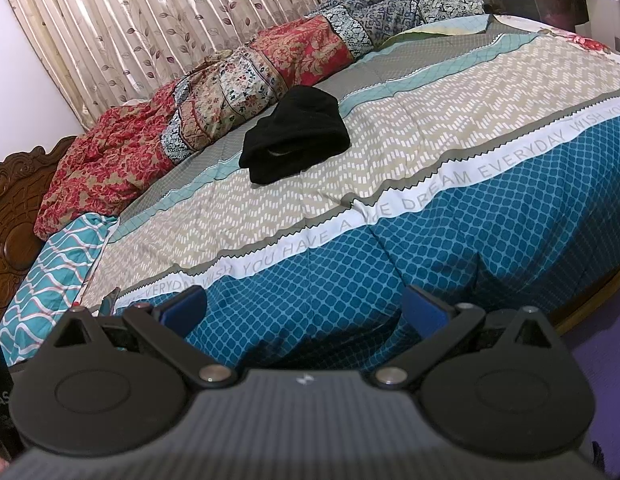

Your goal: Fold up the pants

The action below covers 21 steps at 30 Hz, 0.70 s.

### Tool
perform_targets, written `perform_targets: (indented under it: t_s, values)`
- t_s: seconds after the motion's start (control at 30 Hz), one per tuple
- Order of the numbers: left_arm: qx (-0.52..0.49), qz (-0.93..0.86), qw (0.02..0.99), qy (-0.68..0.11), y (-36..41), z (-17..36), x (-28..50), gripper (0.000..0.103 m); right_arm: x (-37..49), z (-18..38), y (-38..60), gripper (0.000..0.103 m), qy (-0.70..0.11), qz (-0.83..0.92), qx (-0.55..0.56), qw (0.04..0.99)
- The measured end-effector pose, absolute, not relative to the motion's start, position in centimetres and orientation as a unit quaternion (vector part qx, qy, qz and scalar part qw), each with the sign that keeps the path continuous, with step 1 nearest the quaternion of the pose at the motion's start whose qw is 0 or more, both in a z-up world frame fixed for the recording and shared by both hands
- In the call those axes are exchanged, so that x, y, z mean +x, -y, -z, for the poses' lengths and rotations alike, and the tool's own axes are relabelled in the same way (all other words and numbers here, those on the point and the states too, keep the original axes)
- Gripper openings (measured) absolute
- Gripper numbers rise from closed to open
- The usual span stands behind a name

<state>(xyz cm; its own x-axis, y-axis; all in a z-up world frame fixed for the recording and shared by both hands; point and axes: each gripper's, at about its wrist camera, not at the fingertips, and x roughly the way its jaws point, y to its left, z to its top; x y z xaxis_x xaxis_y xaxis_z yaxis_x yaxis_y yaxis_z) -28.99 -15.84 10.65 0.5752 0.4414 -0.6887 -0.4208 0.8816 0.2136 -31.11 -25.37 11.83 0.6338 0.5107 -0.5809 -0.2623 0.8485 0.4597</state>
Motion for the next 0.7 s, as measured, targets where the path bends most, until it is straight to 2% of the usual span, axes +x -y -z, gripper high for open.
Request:
perform_targets:
  t_s: [0.7]
  values:
    - [0.018, -0.249, 0.878, -0.409, 15.98, -10.13, -28.62, 0.103, -31.06, -11.85, 25.5, 0.103, -0.369, -0.218, 0.168, 0.888]
